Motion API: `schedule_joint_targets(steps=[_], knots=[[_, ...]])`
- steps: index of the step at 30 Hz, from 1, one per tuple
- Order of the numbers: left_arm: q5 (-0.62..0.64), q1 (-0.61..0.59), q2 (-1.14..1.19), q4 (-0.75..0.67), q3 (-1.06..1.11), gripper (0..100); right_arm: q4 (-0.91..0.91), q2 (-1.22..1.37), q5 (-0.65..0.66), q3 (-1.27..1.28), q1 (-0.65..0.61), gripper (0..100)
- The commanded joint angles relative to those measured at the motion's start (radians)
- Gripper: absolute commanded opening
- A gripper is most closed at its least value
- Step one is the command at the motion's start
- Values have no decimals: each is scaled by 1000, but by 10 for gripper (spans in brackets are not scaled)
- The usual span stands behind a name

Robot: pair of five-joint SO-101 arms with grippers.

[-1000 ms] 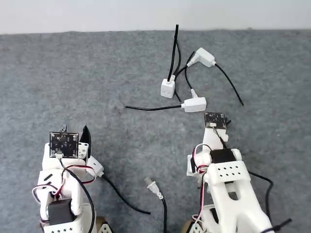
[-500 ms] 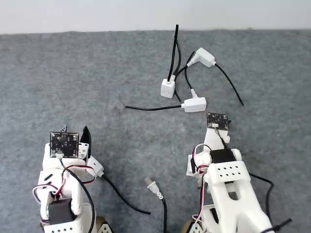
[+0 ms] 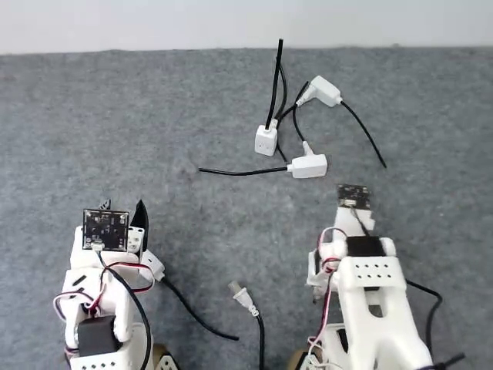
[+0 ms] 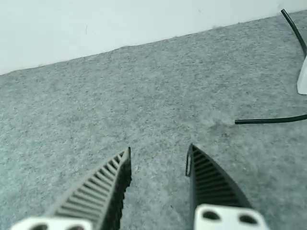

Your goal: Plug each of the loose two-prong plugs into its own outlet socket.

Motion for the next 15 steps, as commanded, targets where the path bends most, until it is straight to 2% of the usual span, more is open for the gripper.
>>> schedule_joint_targets(steps=[1, 6, 15], knots=[[11, 9, -17, -31, -5, 183, -76, 13, -58, 14, -39, 154], [11, 9, -17, -31, -4, 182, -203, 13, -55, 112, -41, 154], [11, 9, -17, -31, -4, 182, -209, 13, -15, 158, -36, 141]])
